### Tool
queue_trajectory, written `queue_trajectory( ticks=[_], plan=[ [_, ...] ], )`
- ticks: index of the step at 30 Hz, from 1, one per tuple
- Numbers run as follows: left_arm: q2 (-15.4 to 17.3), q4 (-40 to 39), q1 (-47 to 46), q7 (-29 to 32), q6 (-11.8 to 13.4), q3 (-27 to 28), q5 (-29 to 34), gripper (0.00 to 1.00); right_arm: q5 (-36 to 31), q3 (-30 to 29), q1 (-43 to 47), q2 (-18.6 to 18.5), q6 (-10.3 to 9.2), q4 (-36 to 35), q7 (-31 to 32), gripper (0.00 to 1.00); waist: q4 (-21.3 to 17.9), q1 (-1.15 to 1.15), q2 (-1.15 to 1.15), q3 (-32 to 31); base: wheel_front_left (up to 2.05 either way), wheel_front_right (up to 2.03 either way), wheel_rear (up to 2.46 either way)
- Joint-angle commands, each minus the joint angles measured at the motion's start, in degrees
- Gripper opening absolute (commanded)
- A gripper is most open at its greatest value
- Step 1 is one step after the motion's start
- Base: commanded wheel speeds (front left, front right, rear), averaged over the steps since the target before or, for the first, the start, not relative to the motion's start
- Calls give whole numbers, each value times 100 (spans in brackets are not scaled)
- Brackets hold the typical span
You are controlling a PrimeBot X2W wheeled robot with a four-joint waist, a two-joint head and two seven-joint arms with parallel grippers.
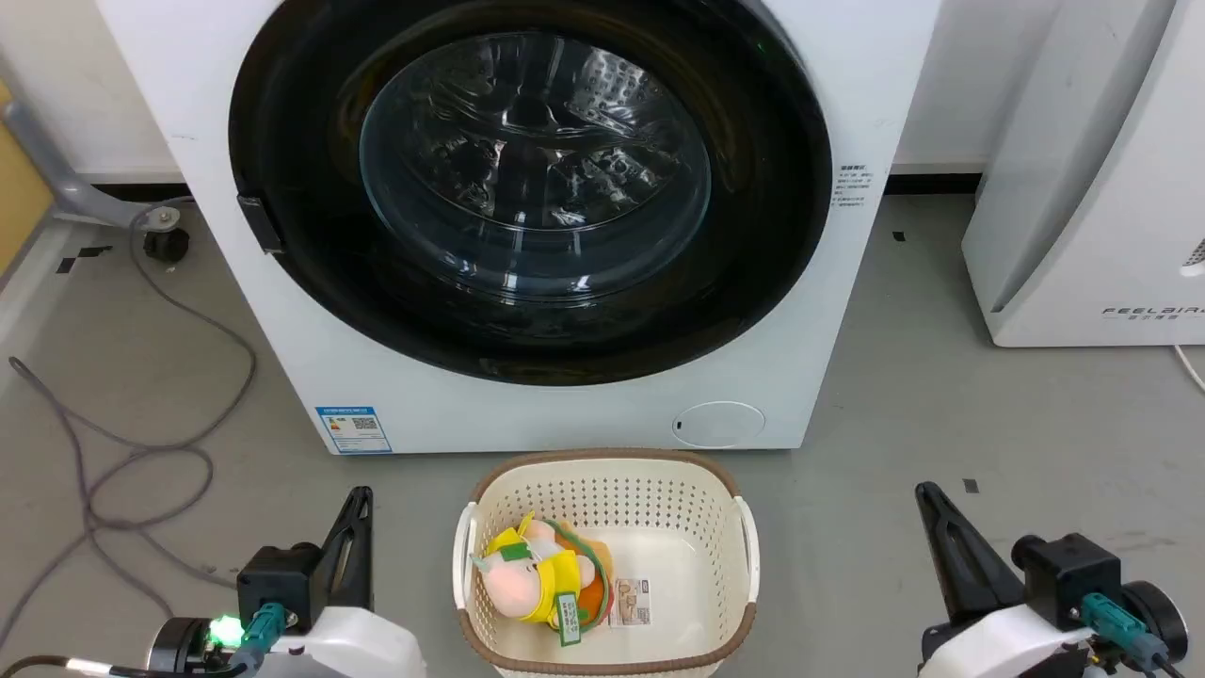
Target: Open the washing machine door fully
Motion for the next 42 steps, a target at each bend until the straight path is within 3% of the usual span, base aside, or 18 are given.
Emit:
queue_trajectory(
  ticks=[1, 11, 12, 26, 27, 28, 42],
  plan=[
    [-26, -66, -76, 31, 8, 25, 70, 0, -37, -13, -99, 1, 4, -45, 17, 0, 2, 0, 0, -2, 0, 0, 0],
    [-79, -190, -94, 144, 8, 58, 170, 0, -102, -26, -138, 1, 4, -91, 98, 0, 11, 0, 0, -10, 0, 0, 0],
    [-44, -153, -3, 136, -2, 22, 101, 100, -40, -13, -42, -1, 0, -44, 83, 100, 10, 0, 0, -10, 0, 0, 0],
    [-50, -110, -52, 21, -42, -26, 31, 100, 56, 2, -10, -1, 0, -8, -40, 100, -4, 0, 0, -10, 0, 0, 0],
    [-51, -113, -54, 11, -45, -27, 24, 100, 64, 3, -5, -1, 0, -8, -51, 65, -5, 0, 0, -11, 0, 0, 0],
    [-52, -116, -56, 0, -48, -29, 17, 100, 74, 4, -2, -1, 0, -8, -62, 0, -7, 0, 0, -11, 0, 0, 0],
    [-65, -189, -102, -150, -65, -58, -109, 100, 318, 22, 0, -1, 1, -8, -215, 0, 2, 0, 0, -12, 0, 0, 0]
  ],
)
